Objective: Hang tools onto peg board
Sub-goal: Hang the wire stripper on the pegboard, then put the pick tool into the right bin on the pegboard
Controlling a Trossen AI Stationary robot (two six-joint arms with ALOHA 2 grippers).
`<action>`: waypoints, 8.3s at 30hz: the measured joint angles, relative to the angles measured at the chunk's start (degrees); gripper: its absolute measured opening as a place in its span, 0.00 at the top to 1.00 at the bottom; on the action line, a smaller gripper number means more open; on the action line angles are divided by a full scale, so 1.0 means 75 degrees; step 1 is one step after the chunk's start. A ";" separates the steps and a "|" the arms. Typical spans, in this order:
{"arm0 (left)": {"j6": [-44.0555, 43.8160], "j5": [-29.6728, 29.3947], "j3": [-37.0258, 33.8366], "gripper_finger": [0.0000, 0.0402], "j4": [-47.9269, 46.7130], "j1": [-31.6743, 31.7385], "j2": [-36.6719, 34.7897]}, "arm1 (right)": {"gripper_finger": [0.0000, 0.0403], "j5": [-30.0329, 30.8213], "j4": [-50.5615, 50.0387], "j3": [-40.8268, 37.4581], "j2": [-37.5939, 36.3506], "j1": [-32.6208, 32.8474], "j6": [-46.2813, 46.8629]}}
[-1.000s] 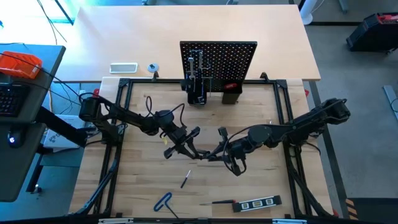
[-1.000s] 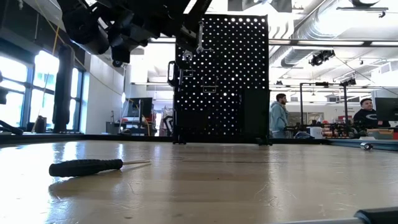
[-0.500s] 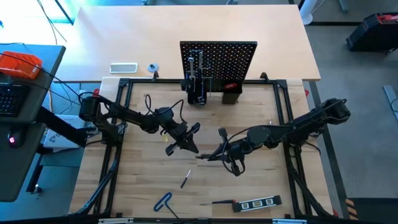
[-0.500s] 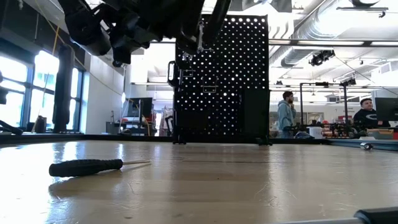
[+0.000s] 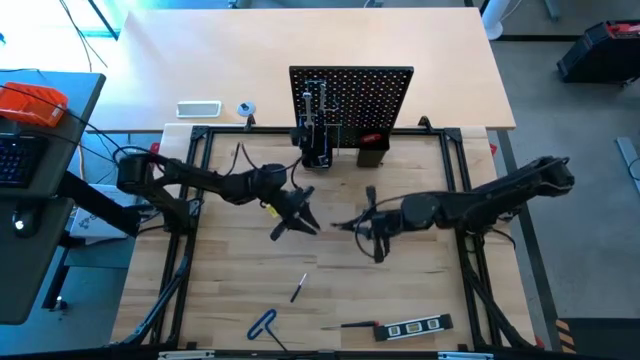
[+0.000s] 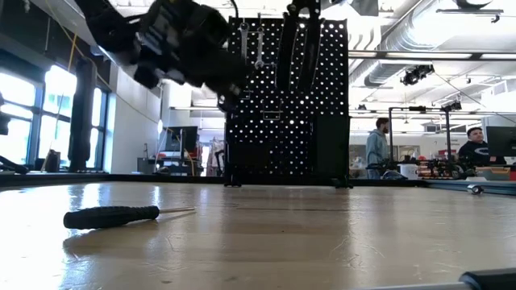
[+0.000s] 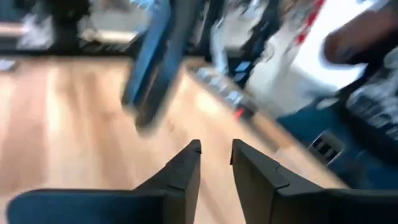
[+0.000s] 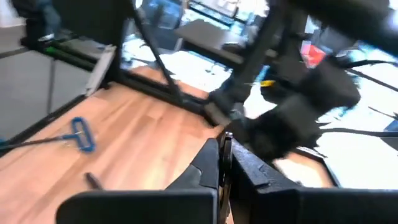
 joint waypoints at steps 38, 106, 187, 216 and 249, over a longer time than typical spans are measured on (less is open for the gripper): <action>0.0308 -0.2414 -0.0761 0.36 -0.1087 -0.1754 -0.0583 | 1.00 -0.5071 -0.2593 0.2360 0.1887 -0.4880 -0.0121; 0.0390 -0.2515 -0.0761 0.36 -0.1274 -0.1763 -0.0580 | 1.00 -0.6332 -0.3045 0.2847 0.2552 -0.6168 -0.0211; -0.0096 -0.2655 -0.0758 0.36 -0.2071 -0.1766 -0.0580 | 0.63 -0.4008 -0.3513 0.2847 0.1515 -0.6059 -0.0125; -0.2073 -0.2970 -0.0758 0.36 -0.2605 -0.4391 -0.0580 | 0.63 -0.3529 -0.5988 0.2356 0.0199 -0.1481 0.1617; -0.2350 -0.8769 0.0960 0.36 -0.2585 -0.8548 0.1991 | 0.63 -0.0466 0.0629 -0.1764 0.0199 0.1095 0.4900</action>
